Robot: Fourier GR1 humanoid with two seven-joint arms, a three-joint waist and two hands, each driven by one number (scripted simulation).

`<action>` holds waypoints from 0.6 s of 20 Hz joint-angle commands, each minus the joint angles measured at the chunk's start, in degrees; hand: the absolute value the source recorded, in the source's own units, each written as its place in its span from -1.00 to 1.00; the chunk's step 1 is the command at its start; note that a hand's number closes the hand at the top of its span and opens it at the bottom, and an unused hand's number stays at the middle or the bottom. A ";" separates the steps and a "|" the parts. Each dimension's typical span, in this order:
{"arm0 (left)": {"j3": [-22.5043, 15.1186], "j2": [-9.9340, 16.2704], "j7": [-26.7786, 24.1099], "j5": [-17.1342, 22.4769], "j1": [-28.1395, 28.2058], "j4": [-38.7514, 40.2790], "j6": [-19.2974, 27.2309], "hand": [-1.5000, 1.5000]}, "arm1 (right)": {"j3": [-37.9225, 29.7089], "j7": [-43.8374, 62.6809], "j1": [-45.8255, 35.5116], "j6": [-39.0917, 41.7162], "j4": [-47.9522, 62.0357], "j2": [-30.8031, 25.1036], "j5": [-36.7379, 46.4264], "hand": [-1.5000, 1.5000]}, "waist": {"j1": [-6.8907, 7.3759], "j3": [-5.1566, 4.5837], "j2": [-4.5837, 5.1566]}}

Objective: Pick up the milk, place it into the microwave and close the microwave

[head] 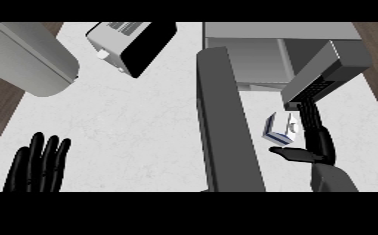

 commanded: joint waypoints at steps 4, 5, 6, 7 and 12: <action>1.58 -0.67 4.32 0.10 -5.92 0.67 0.99 -1.00 | -0.55 -8.30 -5.67 0.51 14.38 -2.43 2.44 -1.00 | -0.05 0.10 0.28; 1.13 0.60 -0.84 2.24 -1.33 1.23 -0.42 -1.00 | -1.01 -8.90 -7.14 0.17 16.22 -2.53 2.41 -1.00 | 0.41 0.10 0.27; -0.48 0.30 -4.87 0.75 2.14 2.35 0.45 -1.00 | 0.09 -10.95 -2.74 1.46 14.74 -2.16 2.97 -1.00 | 0.26 0.06 0.12; 2.42 1.27 -3.81 3.57 0.29 2.51 -1.08 -1.00 | 0.38 -10.49 -5.42 3.29 15.75 -2.89 3.42 1.00 | 0.80 0.13 0.39; 1.18 0.53 1.50 1.45 -2.25 0.65 0.18 -1.00 | 3.62 -17.93 -4.08 -7.29 12.85 0.74 8.17 1.00 | 0.31 0.16 0.38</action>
